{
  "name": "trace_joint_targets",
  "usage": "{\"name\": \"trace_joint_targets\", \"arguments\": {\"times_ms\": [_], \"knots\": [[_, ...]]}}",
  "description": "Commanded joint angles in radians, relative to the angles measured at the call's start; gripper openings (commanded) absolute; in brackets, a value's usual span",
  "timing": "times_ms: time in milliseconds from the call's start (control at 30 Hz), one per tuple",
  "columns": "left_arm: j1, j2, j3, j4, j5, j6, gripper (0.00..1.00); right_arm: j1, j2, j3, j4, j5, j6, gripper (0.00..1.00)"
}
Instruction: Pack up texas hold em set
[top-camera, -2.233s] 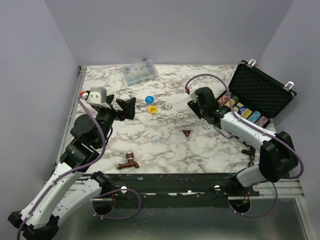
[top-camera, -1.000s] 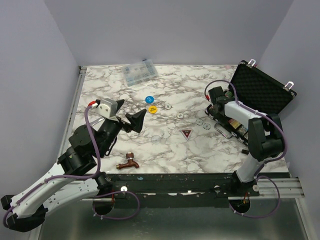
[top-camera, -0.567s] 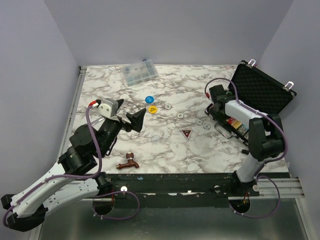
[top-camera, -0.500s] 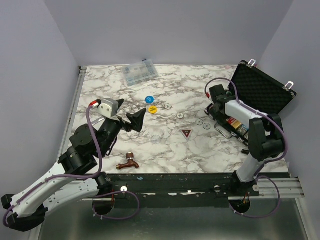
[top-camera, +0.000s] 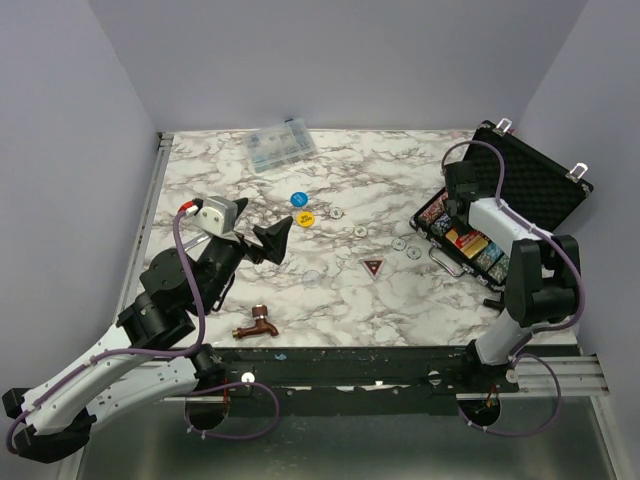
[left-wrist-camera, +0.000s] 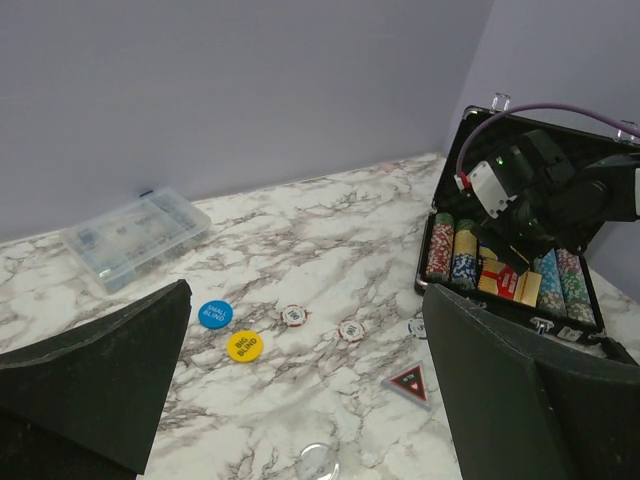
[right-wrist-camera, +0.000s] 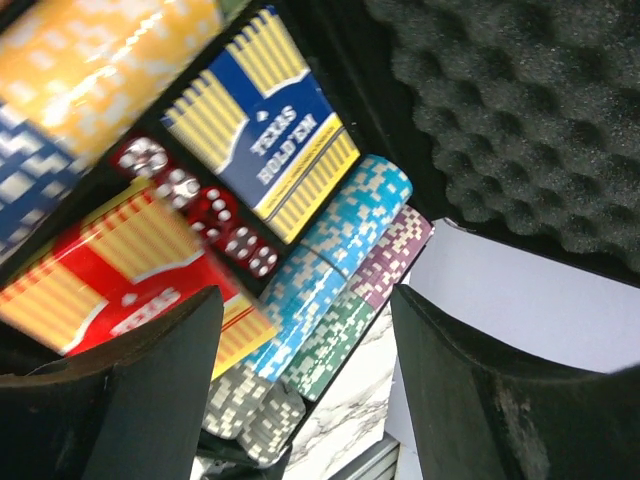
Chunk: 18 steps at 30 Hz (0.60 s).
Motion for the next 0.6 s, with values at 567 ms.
{"name": "trace_joint_targets", "arguments": {"times_ms": [567], "knots": [[-0.003,0.033,0.000,0.014,-0.021,0.016,0.99,-0.065,0.090,0.030,0.068,-0.137,0.057,0.83]]}}
